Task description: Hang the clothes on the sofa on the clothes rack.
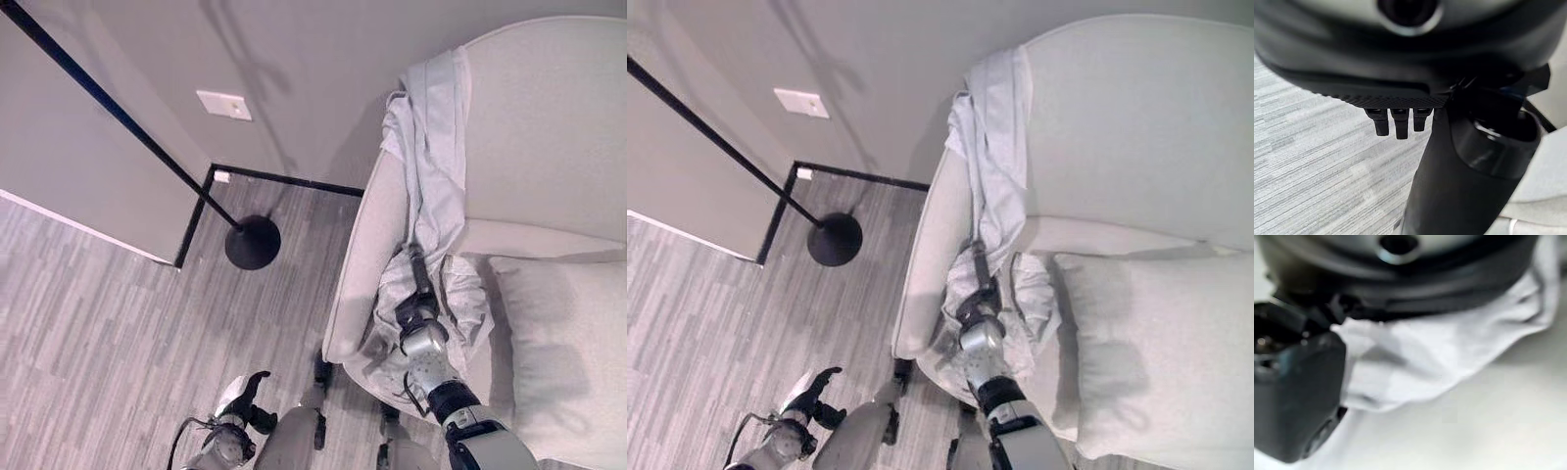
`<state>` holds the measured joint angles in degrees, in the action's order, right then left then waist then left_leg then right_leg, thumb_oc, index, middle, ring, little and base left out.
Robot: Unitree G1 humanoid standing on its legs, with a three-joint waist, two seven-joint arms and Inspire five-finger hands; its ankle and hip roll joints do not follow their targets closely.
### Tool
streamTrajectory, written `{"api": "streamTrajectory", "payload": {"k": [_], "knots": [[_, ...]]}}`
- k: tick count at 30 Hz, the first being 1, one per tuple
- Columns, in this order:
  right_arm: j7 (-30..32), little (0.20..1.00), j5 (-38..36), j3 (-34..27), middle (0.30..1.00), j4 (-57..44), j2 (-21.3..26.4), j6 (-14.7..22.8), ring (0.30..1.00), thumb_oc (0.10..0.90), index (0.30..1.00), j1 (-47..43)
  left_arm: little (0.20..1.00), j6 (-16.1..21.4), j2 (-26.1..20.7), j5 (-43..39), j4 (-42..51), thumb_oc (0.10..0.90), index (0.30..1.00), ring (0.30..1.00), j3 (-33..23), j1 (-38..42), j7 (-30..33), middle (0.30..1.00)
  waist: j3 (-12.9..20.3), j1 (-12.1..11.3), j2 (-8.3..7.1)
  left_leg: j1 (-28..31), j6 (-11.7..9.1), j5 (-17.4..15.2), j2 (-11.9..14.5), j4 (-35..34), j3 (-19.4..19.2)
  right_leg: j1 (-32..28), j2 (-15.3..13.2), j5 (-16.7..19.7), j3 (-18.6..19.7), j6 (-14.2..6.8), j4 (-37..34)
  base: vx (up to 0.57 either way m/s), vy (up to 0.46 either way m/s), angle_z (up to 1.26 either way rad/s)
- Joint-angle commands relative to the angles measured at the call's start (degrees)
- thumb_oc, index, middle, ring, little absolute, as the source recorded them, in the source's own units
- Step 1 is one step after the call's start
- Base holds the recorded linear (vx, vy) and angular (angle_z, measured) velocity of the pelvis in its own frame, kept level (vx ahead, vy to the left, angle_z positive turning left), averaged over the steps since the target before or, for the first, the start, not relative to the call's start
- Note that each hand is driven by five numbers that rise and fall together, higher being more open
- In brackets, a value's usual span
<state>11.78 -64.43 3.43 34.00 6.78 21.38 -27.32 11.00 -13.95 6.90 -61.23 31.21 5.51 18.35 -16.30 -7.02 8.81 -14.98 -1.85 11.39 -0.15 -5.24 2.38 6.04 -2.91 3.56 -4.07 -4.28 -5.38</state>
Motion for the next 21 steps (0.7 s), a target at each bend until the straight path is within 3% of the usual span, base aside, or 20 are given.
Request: {"api": "streamTrajectory", "payload": {"k": [1, 6, 11, 18, 21], "knots": [[-2.2, 0.300, 0.4, -2.5, 0.300, -13.3, 0.2, 13.0, 0.300, 0.400, 0.300, -4.9, 0.900, 0.7, 1.7, 2.2, -2.6, 0.800, 0.900, 0.900, 1.9, -1.0, 0.1, 0.900, 5.4, -0.3, -2.00, 3.5, -2.1, -6.7, 0.7, 0.2, -0.6, -1.3, -3.7, -2.0, 3.2, -3.2, 0.4, 0.08, 0.007, 0.07], [1.1, 0.300, 4.0, -6.6, 0.300, -25.4, 1.7, 16.3, 0.300, 0.400, 0.300, -4.7, 0.900, 0.6, 0.4, 1.9, 0.9, 0.800, 0.900, 0.900, -0.2, -2.7, -1.0, 0.900, 10.0, -1.1, -3.46, 7.1, -1.9, -7.3, 0.8, 0.2, -0.1, -5.2, -3.6, -2.7, 2.1, -3.1, 0.4, 0.10, -0.019, 0.07], [1.9, 0.300, 5.1, -7.4, 0.300, -28.4, 3.6, 16.8, 0.300, 0.400, 0.300, -4.7, 0.900, 0.8, -1.4, 0.4, 5.9, 0.800, 0.900, 0.900, -1.4, -3.6, -1.7, 0.900, 12.2, -1.5, -4.99, 8.7, -2.0, -7.7, 1.0, 0.2, 0.1, -7.0, -3.5, -3.1, 1.6, -3.0, 0.4, 0.03, -0.025, 0.11], [3.2, 0.300, 8.1, -7.1, 0.300, -29.4, 8.7, 14.8, 0.300, 0.400, 0.300, -6.4, 0.900, 0.8, -3.3, -6.5, 14.4, 0.800, 0.900, 0.900, -6.4, -4.7, -1.7, 0.900, 15.1, -1.7, -7.36, 10.7, -2.3, -8.0, 1.6, 0.2, 0.2, -9.2, -3.1, -3.1, 1.0, -2.8, 0.4, 0.00, -0.003, 0.02], [3.7, 0.300, 9.8, -5.9, 0.300, -30.0, 11.9, 13.1, 0.300, 0.400, 0.300, -8.6, 0.900, 1.7, -4.5, -10.3, 22.5, 0.800, 0.900, 0.900, -8.6, -4.6, -1.2, 0.900, 16.4, -1.4, -8.71, 11.6, -2.5, -8.1, 2.0, 0.2, 0.0, -9.9, -2.9, -3.0, 1.1, -2.6, 0.4, 0.00, -0.009, -0.03]]}}
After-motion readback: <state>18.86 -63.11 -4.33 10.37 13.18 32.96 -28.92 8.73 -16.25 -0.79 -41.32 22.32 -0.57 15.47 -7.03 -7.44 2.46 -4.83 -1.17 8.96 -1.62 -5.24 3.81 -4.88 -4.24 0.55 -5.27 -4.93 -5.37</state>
